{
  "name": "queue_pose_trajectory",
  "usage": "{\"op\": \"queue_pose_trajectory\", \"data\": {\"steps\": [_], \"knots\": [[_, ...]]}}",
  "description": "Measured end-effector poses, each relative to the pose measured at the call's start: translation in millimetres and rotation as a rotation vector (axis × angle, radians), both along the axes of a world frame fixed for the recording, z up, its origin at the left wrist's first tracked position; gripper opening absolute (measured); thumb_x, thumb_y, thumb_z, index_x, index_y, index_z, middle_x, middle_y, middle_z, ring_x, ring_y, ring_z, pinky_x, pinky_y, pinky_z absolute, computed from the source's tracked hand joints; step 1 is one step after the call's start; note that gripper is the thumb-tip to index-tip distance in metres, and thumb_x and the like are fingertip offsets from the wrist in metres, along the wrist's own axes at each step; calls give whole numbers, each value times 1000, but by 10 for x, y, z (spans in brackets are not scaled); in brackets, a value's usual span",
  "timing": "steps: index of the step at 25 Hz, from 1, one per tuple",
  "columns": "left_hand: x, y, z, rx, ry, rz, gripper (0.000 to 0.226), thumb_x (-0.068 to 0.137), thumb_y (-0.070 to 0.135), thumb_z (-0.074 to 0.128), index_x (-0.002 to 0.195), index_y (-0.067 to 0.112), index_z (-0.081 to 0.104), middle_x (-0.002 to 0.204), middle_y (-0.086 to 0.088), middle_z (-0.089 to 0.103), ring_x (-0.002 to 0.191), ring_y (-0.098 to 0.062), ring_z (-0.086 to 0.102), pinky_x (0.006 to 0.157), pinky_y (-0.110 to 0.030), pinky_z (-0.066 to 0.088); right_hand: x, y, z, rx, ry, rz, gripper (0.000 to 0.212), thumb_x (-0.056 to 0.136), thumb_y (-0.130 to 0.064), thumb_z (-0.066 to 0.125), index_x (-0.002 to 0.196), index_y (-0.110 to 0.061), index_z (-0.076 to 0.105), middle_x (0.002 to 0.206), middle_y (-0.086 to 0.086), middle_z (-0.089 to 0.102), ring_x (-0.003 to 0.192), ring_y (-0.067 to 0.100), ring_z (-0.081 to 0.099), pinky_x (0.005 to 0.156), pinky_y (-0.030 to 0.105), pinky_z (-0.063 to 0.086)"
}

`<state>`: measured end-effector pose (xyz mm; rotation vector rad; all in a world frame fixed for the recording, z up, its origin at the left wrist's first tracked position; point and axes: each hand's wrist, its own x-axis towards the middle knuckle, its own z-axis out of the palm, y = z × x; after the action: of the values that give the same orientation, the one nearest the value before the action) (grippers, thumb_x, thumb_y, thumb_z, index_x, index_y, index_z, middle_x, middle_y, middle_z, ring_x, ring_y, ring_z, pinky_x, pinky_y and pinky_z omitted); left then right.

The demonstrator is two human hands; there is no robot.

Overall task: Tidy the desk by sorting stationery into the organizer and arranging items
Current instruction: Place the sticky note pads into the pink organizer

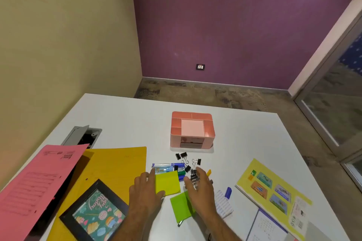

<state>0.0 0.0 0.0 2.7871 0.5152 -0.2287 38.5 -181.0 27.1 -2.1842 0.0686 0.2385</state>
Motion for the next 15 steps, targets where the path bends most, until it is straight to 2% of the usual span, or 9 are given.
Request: {"op": "queue_pose_trajectory", "data": {"steps": [2, 4, 7, 8, 10, 11, 12, 13, 15], "knots": [[102, 13, -66, 41, 26, -11, 85, 84, 59, 58, 152, 27, 19, 146, -1, 37, 129, -23, 37, 98, -38, 39, 108, 59, -79, 59, 57, -40, 48, 90, -35, 67, 134, -22, 51, 130, 0, 60, 104, 9, 56, 85, 20, 44], [139, 49, -171, 82, 6, -15, 79, 77, 57, 68, 145, 29, 39, 140, -1, 46, 124, -25, 44, 93, -42, 40, 170, 76, -134, 48, 103, -25, 45, 88, -30, 69, 130, -20, 55, 120, 0, 64, 94, 5, 58, 71, 8, 40], [163, 92, -275, 53, 4, 14, 62, 54, 49, 89, 108, 28, 69, 109, 1, 64, 97, -25, 60, 73, -43, 45, 277, 93, -209, 35, 109, -17, 38, 87, -25, 72, 122, -21, 58, 107, -5, 62, 85, -3, 55, 65, 2, 37], [168, 104, -282, 66, -59, 10, 52, 55, 46, 90, 100, 30, 69, 102, 3, 65, 93, -24, 60, 71, -41, 42, 302, 98, -207, 28, 117, -13, 36, 87, -24, 72, 120, -21, 59, 105, -5, 63, 85, -2, 56, 65, 0, 36], [203, 116, -162, -26, -108, 60, 25, 76, 40, 79, 96, 34, 66, 99, 10, 64, 100, -21, 55, 76, -38, 31, 337, 121, -203, 37, 115, -29, 31, 85, -21, 73, 114, -24, 62, 104, -6, 68, 88, 4, 61, 72, -1, 36], [217, 129, -126, -95, -128, 87, 12, 84, 38, 71, 94, 35, 65, 95, 13, 63, 102, -18, 51, 77, -35, 26, 363, 125, -220, 50, 106, -36, 29, 83, -21, 74, 108, -28, 63, 101, -7, 70, 88, 6, 64, 80, 3, 40], [224, 155, -123, -174, -162, 91, 6, 88, 34, 68, 87, 36, 63, 88, 15, 63, 99, -15, 50, 77, -34, 25, 390, 124, -224, 56, 90, -38, 28, 81, -20, 75, 101, -34, 63, 97, -10, 71, 87, 6, 66, 87, 14, 47], [220, 163, -98, -278, -195, 102, 14, 88, 30, 69, 79, 37, 60, 80, 16, 62, 92, -12, 51, 76, -34, 26, 416, 113, -226, 68, 87, -36, 29, 80, -18, 75, 95, -39, 63, 95, -11, 72, 87, 5, 67, 89, 26, 52], [215, 170, -80, -529, -303, 131, 26, 84, 16, 73, 70, 34, 60, 68, 14, 62, 72, -5, 54, 69, -29, 37, 467, 85, -172, 100, 77, -15, 33, 79, -13, 76, 94, -39, 62, 96, -11, 71, 90, 4, 67, 85, 27, 55]]}}
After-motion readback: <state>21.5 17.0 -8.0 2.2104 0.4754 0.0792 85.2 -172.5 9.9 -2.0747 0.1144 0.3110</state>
